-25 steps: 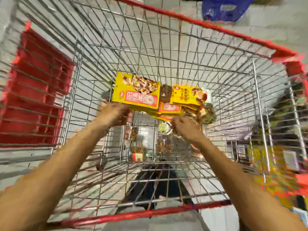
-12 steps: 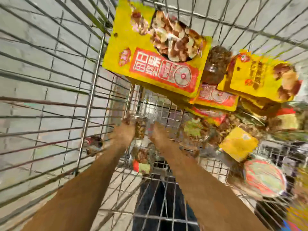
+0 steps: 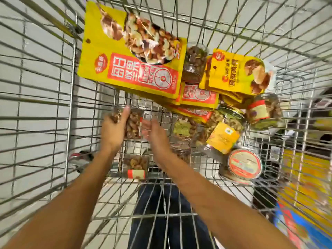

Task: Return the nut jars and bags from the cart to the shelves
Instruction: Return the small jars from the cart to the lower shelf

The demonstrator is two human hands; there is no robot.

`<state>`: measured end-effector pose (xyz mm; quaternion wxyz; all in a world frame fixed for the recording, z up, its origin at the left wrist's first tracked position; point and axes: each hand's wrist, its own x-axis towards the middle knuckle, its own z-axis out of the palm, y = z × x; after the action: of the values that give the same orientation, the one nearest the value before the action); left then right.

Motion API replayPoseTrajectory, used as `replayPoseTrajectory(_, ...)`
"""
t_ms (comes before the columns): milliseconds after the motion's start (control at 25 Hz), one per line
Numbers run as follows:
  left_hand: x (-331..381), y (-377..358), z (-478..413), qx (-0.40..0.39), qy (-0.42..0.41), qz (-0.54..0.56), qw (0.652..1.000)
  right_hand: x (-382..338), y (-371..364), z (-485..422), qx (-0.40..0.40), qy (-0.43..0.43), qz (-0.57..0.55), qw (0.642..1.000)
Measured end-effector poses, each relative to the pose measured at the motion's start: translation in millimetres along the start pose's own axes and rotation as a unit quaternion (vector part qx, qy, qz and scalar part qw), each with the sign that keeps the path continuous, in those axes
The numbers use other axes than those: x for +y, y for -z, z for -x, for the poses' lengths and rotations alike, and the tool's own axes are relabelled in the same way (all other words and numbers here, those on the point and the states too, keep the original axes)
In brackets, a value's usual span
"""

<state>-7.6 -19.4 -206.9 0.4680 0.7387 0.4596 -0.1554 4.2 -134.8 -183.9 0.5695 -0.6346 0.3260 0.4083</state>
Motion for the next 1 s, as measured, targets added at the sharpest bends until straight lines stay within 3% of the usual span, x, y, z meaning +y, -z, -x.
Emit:
replayPoseTrajectory(120,40,16,37,-0.089,-0.029,0.044,0.995,-31,36,22,-0.008,-0.035,-0.108,0.994)
replayPoseTrajectory(280,83,5,98,-0.204,-0.028,0.175,0.963,-52,77,57,0.011,-0.031,-0.14,0.99)
replayPoseTrajectory(440,126,-10,150,-0.237,-0.108,0.147,0.954,-72,103,85,0.037,0.004,-0.154,0.987)
replayPoseTrajectory(560,152,-16,156,-0.28,-0.1,0.12,0.947,-91,125,96,0.034,0.031,-0.217,0.975)
replayPoseTrajectory(720,156,-10,124,-0.218,-0.136,0.165,0.952,-104,152,94,-0.017,0.069,-0.34,0.938)
replayPoseTrajectory(840,93,-24,96,-0.171,-0.086,-0.043,0.981,-105,172,77,-0.037,0.075,-0.396,0.915)
replayPoseTrajectory(920,31,-52,101,-0.25,0.043,-0.179,0.951,-100,176,64,-0.039,0.071,-0.41,0.909)
replayPoseTrajectory(1000,-18,-89,114,-0.318,0.095,-0.23,0.915,-90,173,48,-0.035,0.063,-0.403,0.912)
